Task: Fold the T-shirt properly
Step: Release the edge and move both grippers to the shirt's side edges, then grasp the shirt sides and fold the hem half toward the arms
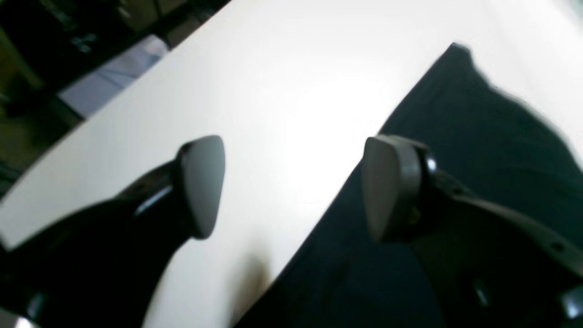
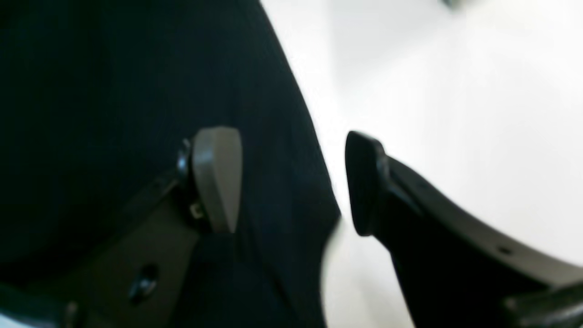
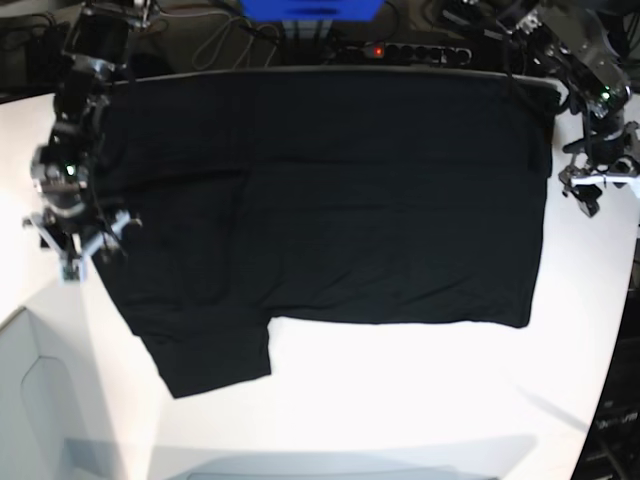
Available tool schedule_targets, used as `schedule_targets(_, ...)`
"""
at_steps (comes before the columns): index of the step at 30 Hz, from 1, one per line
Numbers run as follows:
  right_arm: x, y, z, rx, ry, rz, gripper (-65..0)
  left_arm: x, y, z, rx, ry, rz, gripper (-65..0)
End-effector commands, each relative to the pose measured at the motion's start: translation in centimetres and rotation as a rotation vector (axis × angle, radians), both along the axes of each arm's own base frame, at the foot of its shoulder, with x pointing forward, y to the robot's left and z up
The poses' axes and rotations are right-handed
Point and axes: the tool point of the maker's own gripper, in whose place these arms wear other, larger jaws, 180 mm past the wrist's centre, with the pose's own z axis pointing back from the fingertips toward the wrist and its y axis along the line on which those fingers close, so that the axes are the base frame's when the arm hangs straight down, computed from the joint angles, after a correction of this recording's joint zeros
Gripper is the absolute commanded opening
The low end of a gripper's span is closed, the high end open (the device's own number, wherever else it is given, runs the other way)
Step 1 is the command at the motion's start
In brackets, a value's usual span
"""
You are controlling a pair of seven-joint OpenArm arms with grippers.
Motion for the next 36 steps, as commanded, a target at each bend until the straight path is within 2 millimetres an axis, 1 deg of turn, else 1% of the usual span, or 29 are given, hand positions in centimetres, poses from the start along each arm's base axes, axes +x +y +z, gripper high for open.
schedule_targets(1,2.0,-0.1,1.5,-0.006,-0.057,0.007,-28.1,1.7,0.3,1.6,0.024,-0.059,-0.013,-19.6)
schedule_targets(3,4.4,0.5,1.6,0.020,-0.061,0.019,-28.1,3.4,0.5,1.9,0.039,-0.058,-0.044,-19.6)
schedule_targets(4,5.6,0.5,1.4,0.033,-0.057,0.020,-28.1,4.4,0.2,1.8,0.045,-0.051,-0.068,-19.6)
schedule_targets(5,6.9,0.2,1.7,0.039,-0.064,0.019,-28.1,5.5,-0.2,1.6,0.051,-0.038,-0.100,-19.6)
schedule_targets(6,8.1,0.4,1.8,0.048,-0.070,0.028,-28.1,6.5,-0.6,1.2,0.049,-0.027,-0.122,-19.6)
schedule_targets(7,9.0,0.5,1.6,0.056,-0.074,0.033,-28.1,7.3,-0.6,1.1,0.052,-0.021,-0.138,-19.6)
schedule_targets(10,11.4,0.8,0.0,0.099,-0.067,0.042,-28.1,10.0,-0.6,0.1,0.030,0.008,-0.165,-19.6)
schedule_targets(11,11.9,0.2,-0.8,0.107,-0.061,0.034,-28.1,10.9,-0.6,-0.3,0.017,0.015,-0.170,-19.6)
schedule_targets(13,12.6,-0.3,-2.2,0.134,-0.056,0.022,-28.1,12.5,-0.4,-0.8,0.005,0.033,-0.176,-19.6)
schedule_targets(16,12.9,-0.5,-3.7,0.161,-0.063,0.010,-28.1,14.6,-0.3,-1.5,-0.007,0.044,-0.194,-19.6)
schedule_targets(20,12.6,-0.3,-5.2,0.180,-0.070,0.006,-28.1,17.4,-1.2,-2.6,0.012,0.040,-0.247,-19.6)
schedule_targets(23,12.1,-0.3,-6.2,0.187,-0.048,0.001,-28.1,18.6,-1.8,-3.9,0.020,0.061,-0.279,-19.6)
schedule_targets(26,11.4,0.0,-7.1,0.195,-0.027,0.000,-28.5,19.8,-2.3,-4.7,0.003,0.058,-0.285,-19.6)
schedule_targets(28,11.0,0.1,-7.6,0.197,-0.016,0.001,-29.0,20.2,-2.5,-5.3,-0.009,0.059,-0.284,-19.6)
schedule_targets(30,10.7,0.2,-7.9,0.198,-0.008,0.002,-32.3,20.7,-3.0,-5.8,-0.014,0.064,-0.298,-19.6)
schedule_targets(31,10.4,0.2,-8.3,0.198,-0.001,0.001,-35.4,21.1,-3.5,-6.1,-0.011,0.069,-0.312,-19.6)
schedule_targets(33,10.1,0.2,-8.5,0.198,0.005,0.000,-42.7,21.7,-4.4,-6.5,0.003,0.071,-0.339,-19.6)
schedule_targets(36,10.1,0.2,-8.6,0.198,0.007,0.000,-54.1,22.0,-5.1,-7.2,0.018,0.076,-0.357,-19.7)
